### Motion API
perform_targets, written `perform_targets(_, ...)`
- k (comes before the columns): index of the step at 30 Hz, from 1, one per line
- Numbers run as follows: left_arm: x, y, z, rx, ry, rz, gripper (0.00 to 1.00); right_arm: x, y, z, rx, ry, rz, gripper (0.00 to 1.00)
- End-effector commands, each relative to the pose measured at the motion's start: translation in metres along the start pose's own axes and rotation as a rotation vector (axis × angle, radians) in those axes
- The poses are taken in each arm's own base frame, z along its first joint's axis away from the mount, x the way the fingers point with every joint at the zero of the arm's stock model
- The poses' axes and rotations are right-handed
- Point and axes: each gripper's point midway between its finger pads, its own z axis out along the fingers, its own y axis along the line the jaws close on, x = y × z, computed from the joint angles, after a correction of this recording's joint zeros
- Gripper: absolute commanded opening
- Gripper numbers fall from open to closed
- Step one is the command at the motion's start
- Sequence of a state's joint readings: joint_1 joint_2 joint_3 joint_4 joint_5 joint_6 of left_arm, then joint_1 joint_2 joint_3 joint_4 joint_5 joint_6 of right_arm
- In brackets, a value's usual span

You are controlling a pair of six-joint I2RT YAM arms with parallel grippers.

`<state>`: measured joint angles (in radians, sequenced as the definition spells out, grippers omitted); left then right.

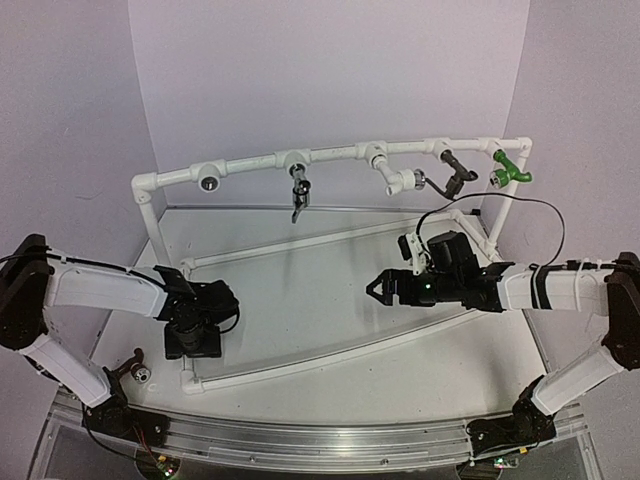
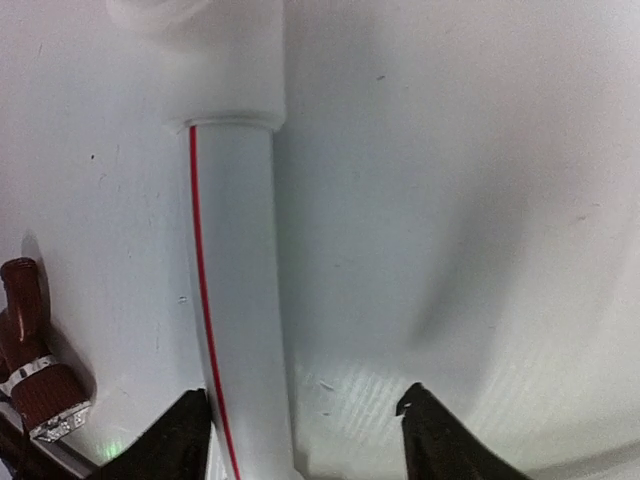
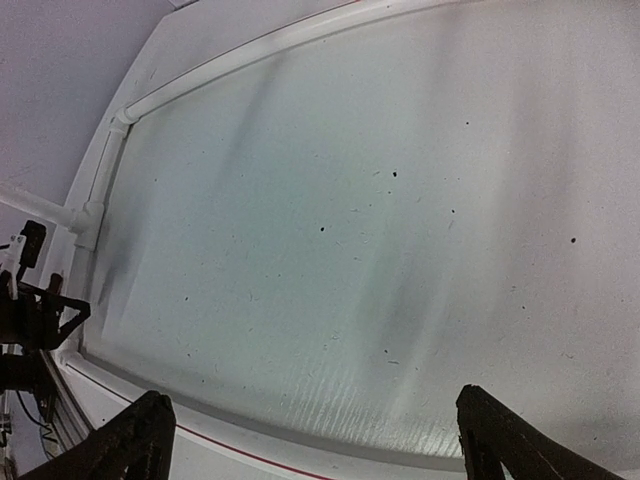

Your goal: Install the water faucets

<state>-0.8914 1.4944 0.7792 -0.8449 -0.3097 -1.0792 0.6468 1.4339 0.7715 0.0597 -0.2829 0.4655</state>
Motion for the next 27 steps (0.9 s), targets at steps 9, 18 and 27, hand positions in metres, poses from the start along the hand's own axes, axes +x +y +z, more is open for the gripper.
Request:
perform_targets(9, -0.055, 0.052, -0.047, 0.282, -0.183, -0.638, 0.83, -0.004, 0.011, 0.001, -0.035, -0.016, -0.002, 0.98)
perform_targets(18, -0.072, 0.108, -0.034, 0.149, -0.196, -0.811, 0.84, 0.000, 0.011, 0.003, -0.032, -0.006, -0.006, 0.98)
perform_targets(27, -0.035, 0.176, -0.005, -0.224, 0.010, -1.127, 0.86, 0.005, 0.007, -0.001, -0.018, -0.008, 0.001, 0.98)
